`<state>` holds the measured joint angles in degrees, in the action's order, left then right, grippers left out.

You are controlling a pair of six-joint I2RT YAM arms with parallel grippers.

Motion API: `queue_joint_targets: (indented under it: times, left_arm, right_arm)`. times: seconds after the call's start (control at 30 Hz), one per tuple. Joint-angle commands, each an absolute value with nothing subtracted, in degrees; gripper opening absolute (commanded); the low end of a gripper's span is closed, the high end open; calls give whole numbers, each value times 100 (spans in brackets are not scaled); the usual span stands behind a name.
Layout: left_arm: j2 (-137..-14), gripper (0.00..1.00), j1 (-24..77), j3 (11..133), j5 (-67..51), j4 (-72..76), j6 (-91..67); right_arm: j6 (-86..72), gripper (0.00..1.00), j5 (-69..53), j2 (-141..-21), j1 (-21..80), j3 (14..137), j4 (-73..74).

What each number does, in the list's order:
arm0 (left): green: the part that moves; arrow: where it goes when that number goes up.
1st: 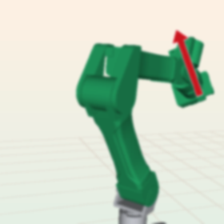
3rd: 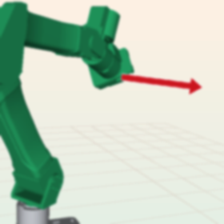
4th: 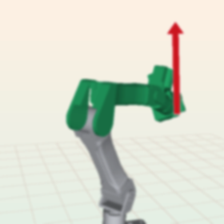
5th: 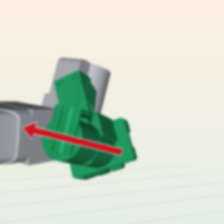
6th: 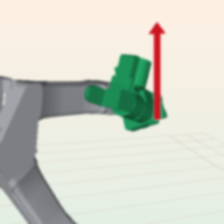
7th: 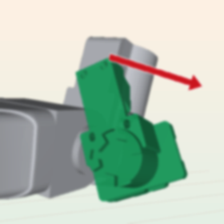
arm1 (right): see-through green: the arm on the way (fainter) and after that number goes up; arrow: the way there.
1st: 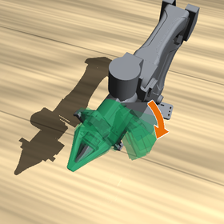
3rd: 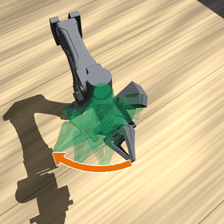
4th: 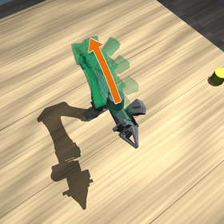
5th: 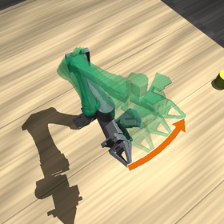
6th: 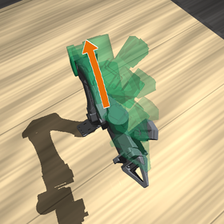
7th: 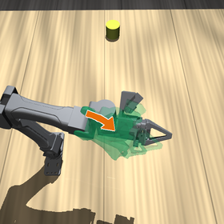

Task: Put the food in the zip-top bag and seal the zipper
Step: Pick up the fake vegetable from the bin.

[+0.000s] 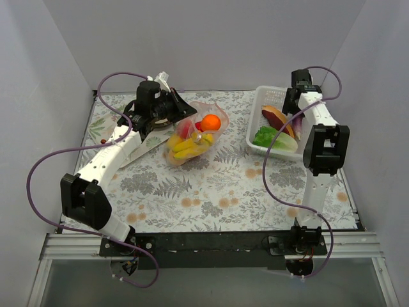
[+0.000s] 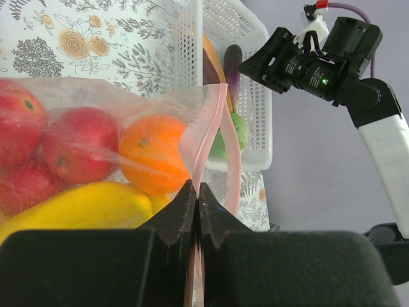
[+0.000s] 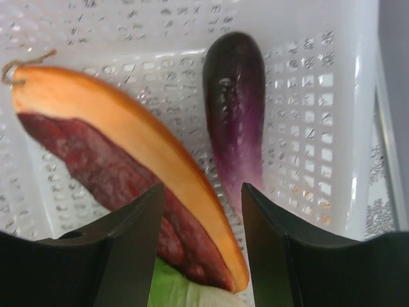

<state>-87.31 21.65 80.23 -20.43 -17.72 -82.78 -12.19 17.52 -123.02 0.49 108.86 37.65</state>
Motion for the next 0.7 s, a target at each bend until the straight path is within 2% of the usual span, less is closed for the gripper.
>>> queue_joint_targets:
  times: [0.0,0.13,0.4,0.5,0.53,0.57,0.63,0.67]
  left_arm:
    - [-8358,0,2127,8051,-2171,-1600,-8218]
    - [-8402,0,2127,8042,-2241,-1600,-8218]
    - [-8429,0,2127,8007,-2153,-1696,-8156]
    - [-8437,0,2127,7954,-2145,-1696,-8174]
    - [-8446,0,2127,7937,-2145,-1696,-8183]
    - [-8446,0,2127,7937,-2127,-1696,-8183]
    - [-8438,0,2127,7945,-2118,-1705,-8183]
    - [-8437,0,2127,7954,-2109,-1705,-8183]
  right_arm:
    - [-976,60,2496,-12585,53,11592,4017]
    - [-905,71,2672,-12902,53,11645,3964]
    - [-1098,69,2049,-13271,-167,11374,3701]
    - [-1160,58,1811,-13289,-185,11347,3647]
    - [-1160,44,1767,-13280,-185,11364,3656]
    - [-1178,35,1767,-13237,-185,11434,3743]
    - [-1178,19,1845,-13105,-185,11470,3770]
    - [-1178,16,1854,-12887,-185,11478,3753]
